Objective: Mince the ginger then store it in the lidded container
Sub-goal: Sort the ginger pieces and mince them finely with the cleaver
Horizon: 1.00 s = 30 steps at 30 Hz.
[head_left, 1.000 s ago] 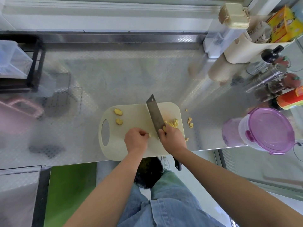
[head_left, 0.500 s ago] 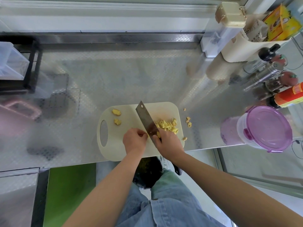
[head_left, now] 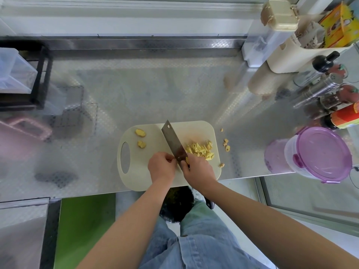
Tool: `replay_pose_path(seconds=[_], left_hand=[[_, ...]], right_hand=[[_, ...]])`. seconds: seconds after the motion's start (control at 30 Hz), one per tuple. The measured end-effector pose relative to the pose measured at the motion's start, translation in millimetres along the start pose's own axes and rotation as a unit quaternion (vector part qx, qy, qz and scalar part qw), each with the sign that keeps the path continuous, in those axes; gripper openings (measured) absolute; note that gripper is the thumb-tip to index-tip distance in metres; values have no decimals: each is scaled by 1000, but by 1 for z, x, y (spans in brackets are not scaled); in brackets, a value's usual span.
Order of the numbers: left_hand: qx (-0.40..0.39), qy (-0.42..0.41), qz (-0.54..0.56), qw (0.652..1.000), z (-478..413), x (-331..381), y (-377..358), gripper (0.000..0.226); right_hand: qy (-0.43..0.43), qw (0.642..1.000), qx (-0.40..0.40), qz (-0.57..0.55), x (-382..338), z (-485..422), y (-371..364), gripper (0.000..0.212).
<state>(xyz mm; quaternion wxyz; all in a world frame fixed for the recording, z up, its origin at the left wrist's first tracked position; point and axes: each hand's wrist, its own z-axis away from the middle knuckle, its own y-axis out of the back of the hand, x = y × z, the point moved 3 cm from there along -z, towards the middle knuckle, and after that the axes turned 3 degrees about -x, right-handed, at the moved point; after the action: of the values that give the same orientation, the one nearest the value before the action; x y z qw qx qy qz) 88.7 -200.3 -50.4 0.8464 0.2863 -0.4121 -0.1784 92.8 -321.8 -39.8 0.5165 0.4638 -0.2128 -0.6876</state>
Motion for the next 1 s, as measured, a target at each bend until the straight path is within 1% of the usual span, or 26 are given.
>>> replay_pose_path(seconds=[0.33, 0.5, 0.77, 0.83, 0.93, 1.0], left_hand=[[-1, 4, 0, 1000, 1, 3, 0, 11], [-8, 2, 6, 1000, -1, 1, 1, 11], [-9, 3, 1, 1000, -2, -1, 0, 11], [-8, -1, -6, 1000, -3, -2, -2, 11], [-2, 4, -5, 1000, -2, -1, -2, 9], [-3, -1, -6, 1000, -3, -2, -3, 10]], right_hand=[[-9, 999, 16, -26, 4, 1, 1, 25], [18, 1000, 14, 9, 2, 1, -3, 26], [28, 999, 7, 32, -4, 2, -4, 23], [12, 1000, 18, 18, 3, -1, 1, 23], [-34, 998, 43, -19, 19, -4, 16, 26], [-34, 999, 40, -15, 25, -4, 22, 29]])
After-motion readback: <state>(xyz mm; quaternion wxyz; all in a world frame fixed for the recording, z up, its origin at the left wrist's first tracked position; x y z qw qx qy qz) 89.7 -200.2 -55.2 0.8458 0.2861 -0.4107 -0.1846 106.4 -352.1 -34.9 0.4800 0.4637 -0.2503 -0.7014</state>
